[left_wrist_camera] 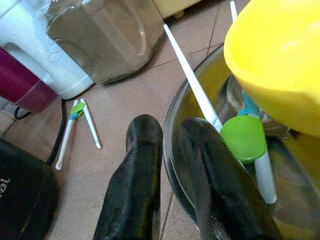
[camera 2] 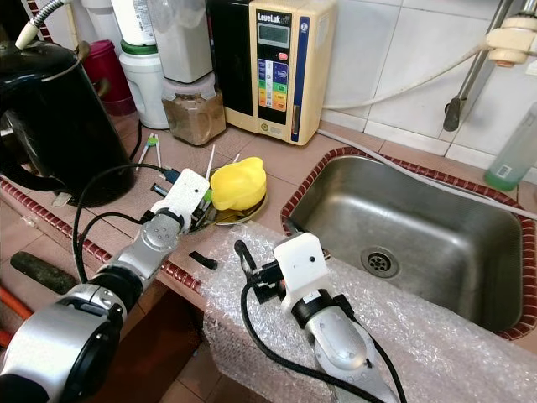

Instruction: Kitchen organization

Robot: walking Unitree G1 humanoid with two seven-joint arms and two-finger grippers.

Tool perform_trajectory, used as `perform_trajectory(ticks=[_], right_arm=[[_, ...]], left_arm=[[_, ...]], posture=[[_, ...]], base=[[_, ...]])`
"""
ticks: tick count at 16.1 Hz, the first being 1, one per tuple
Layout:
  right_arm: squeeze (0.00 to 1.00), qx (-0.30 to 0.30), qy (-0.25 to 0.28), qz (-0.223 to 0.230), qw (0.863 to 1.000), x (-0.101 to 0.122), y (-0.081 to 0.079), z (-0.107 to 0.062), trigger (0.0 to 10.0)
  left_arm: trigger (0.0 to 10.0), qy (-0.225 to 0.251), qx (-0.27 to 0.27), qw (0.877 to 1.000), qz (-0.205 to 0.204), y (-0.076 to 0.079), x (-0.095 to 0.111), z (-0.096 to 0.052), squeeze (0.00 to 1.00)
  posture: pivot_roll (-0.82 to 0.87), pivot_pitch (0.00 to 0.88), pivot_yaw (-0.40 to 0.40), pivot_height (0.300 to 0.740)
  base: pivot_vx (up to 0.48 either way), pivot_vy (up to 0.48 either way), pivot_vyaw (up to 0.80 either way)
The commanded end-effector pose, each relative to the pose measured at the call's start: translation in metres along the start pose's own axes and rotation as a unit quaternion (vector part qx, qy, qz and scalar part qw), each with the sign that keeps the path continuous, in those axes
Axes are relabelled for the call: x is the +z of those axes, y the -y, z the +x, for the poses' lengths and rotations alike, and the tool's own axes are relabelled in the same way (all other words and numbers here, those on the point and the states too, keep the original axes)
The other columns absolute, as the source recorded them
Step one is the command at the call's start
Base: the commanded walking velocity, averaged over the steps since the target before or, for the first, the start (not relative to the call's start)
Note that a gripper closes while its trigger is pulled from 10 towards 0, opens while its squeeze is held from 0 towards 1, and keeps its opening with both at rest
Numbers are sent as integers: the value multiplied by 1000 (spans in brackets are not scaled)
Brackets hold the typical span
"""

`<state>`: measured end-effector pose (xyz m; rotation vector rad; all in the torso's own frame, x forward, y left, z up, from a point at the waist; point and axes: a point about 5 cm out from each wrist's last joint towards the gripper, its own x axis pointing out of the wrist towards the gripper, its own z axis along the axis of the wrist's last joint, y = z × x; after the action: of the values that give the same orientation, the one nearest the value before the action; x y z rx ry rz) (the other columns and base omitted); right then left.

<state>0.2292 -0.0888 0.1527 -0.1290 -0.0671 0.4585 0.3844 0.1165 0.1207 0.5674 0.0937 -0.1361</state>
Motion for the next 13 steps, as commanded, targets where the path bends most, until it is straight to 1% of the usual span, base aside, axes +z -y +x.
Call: perform_trajectory(ticks=[1, 3, 4, 5, 6, 7, 8, 9, 10, 11, 12, 13], right_arm=[[0, -2, 13, -2, 1000, 3, 2, 2, 10000], [0, -4, 17, -4, 1000, 4, 4, 4, 10000], [0, -5, 19, -6, 1000, 4, 6, 5, 10000], [0, -4, 21, -7, 1000, 4, 6, 6, 10000], [0, -3, 22, -7, 1000, 4, 5, 7, 10000], [0, -2, 23, -7, 1000, 4, 5, 8, 10000], [0, 2, 24, -8, 1000, 4, 3, 9, 10000], [0, 4, 24, -8, 1000, 4, 3, 9, 10000], [0, 4, 24, -8, 1000, 4, 3, 9, 10000], [0, 4, 25, -9, 1000, 4, 3, 10, 10000], [0, 5, 26, -9, 1000, 4, 3, 10, 10000], [0, 4, 27, -9, 1000, 4, 3, 10, 10000]], left_arm=[[0, 17, 9, 1000, -13, -1, 5, 0, 0], [157, 16, 4, 999, -33, 1, 5, -1, 0], [1922, 23, -13, 999, -42, 8, 6, -3, 0], [2980, 27, -24, 998, -55, 14, 7, -5, 0], [2863, 31, -37, 997, -62, 20, 8, -7, 0], [3412, 37, -43, 996, -75, 24, 10, -9, 0], [8784, 48, -59, 991, -106, 32, 13, -11, 0], [10000, 52, -67, 988, -129, 36, 15, -13, 0], [10000, 59, -75, 986, -136, 38, 16, -14, 0], [10000, 75, -81, 979, -171, 40, 19, -16, 592], [10000, 75, -83, 976, -186, 40, 20, -17, 1000], [10000, 79, -90, 973, -196, 41, 23, -18, 1000]], posture=[[-45, 0, 60, 740], [-38, 0, 59, 740], [-34, 0, 56, 740], [-30, 0, 52, 740], [-29, 0, 50, 740], [-25, 0, 45, 740], [-25, 0, 45, 740], [-25, 0, 45, 740], [-22, 0, 43, 740], [-23, 0, 43, 740], [-22, 0, 43, 740], [-21, 0, 40, 740]], base=[[0, 0, 0], [0, 0, 0], [0, 0, 0], [0, 0, 0], [0, 0, 0], [0, 0, 0], [0, 0, 0], [0, 0, 0], [0, 0, 0], [0, 0, 0], [0, 0, 0], [0, 0, 0]])
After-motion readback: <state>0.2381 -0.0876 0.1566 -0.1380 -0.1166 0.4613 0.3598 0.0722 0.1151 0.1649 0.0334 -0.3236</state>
